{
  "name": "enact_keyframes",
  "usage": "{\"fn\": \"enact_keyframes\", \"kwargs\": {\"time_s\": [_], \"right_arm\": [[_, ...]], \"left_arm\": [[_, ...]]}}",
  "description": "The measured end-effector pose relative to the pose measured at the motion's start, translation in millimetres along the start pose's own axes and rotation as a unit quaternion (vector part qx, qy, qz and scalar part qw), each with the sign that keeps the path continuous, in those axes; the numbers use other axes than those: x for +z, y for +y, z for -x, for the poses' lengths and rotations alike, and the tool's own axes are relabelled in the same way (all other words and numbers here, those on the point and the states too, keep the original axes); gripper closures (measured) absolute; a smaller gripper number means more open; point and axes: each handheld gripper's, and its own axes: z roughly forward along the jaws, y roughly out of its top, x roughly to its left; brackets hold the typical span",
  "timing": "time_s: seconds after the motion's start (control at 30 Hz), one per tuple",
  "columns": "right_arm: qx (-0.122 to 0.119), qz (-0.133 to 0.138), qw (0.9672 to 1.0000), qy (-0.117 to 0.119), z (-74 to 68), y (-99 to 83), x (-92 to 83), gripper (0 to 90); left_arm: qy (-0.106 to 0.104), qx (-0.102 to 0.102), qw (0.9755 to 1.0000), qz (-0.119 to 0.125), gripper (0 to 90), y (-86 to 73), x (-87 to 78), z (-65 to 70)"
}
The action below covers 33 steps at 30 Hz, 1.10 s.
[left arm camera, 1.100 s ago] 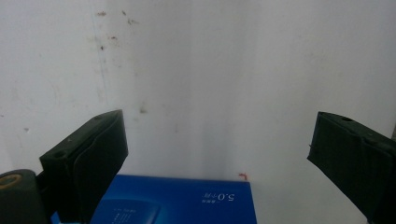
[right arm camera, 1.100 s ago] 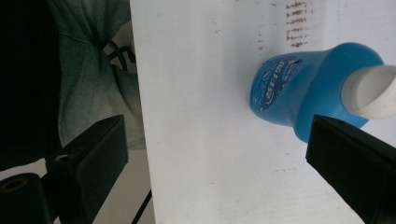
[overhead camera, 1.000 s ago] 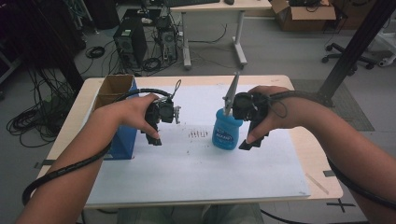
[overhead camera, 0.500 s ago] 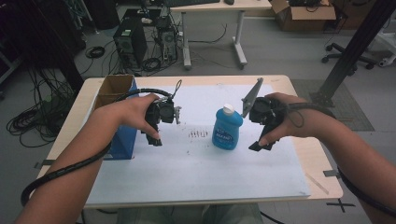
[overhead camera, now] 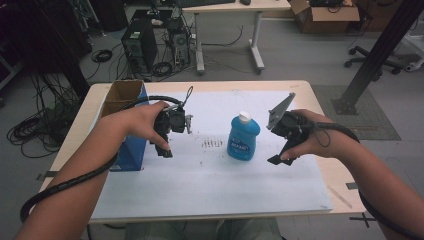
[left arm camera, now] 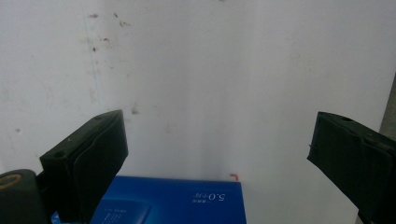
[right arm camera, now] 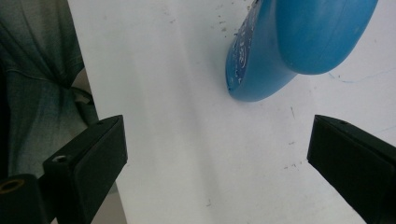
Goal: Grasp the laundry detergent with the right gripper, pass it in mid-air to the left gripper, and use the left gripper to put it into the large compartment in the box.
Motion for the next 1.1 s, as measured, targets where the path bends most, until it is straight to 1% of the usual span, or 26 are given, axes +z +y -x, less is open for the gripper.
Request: {"fn": "enact_keyframes", "kwargs": {"time_s": [0.3, 0.6, 0.73, 0.8, 1.1], "right_arm": [[0.026, 0.041, 0.9988, -0.008, 3.2, -18.6, 7.1, 4.5], [0.045, 0.060, 0.9972, 0.001, 5.7, -35.5, 18.3, 4.4], [0.048, 0.069, 0.9965, 0.005, 7.0, -40.3, 22.4, 4.6], [0.053, 0.078, 0.9955, 0.006, 8.1, -43.6, 25.8, 4.6], [0.072, 0.101, 0.9923, 0.006, 13.4, -54.4, 37.2, 4.4]], "left_arm": [[0.000, 0.002, 1.0000, -0.002, 4.9, 0.2, -1.1, 2.0], [0.001, 0.006, 1.0000, -0.004, 4.9, 3.9, -3.1, 3.5], [0.001, 0.007, 1.0000, -0.003, 4.9, 4.4, -5.4, 4.2], [0.002, 0.006, 1.0000, -0.003, 4.9, 4.0, -5.8, 4.8], [-0.001, 0.004, 1.0000, -0.003, 4.9, 1.6, -5.1, 5.8]]}}
